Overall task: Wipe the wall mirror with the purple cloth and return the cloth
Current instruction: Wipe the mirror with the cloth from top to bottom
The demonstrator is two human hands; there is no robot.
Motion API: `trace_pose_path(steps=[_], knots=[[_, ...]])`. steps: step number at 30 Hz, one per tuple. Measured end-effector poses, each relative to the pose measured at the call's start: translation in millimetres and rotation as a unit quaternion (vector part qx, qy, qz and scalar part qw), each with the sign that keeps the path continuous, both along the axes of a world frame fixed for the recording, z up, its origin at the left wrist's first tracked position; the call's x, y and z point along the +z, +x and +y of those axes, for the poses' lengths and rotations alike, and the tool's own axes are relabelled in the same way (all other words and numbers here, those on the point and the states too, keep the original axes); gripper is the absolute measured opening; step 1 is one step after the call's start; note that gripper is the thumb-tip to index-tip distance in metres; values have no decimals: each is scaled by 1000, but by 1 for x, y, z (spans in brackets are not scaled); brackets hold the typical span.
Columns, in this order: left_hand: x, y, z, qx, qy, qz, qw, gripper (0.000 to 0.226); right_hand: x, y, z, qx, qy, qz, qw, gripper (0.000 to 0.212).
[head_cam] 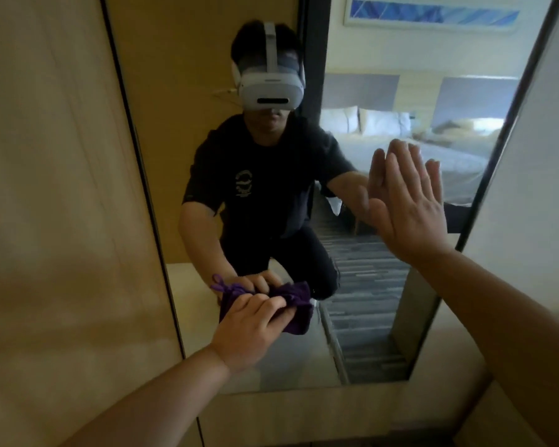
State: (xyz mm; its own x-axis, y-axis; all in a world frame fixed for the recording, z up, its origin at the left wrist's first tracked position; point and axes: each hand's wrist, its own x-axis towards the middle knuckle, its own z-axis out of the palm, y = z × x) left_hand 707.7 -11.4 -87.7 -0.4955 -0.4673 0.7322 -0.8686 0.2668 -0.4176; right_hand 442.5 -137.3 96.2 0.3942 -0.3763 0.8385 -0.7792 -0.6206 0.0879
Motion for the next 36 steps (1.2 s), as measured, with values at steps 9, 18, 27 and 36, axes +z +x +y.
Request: trace_pose_path(steps=[9,18,27,36], knots=[[228,-57,-36,-9,-241,105,965,32,-27,-43,-19,-93,33,32,995,69],[218,-79,-78,42,-307,14,951,30,-34,-48,-41,-45,-31,6,998,68],[-8,-74,-70,45,-147,-59,986,32,-40,-46,-48,-20,-74,-17,997,67],[65,-91,-50,21,-81,15,996,36,-21,-65,-16,-9,44,40,998,61]])
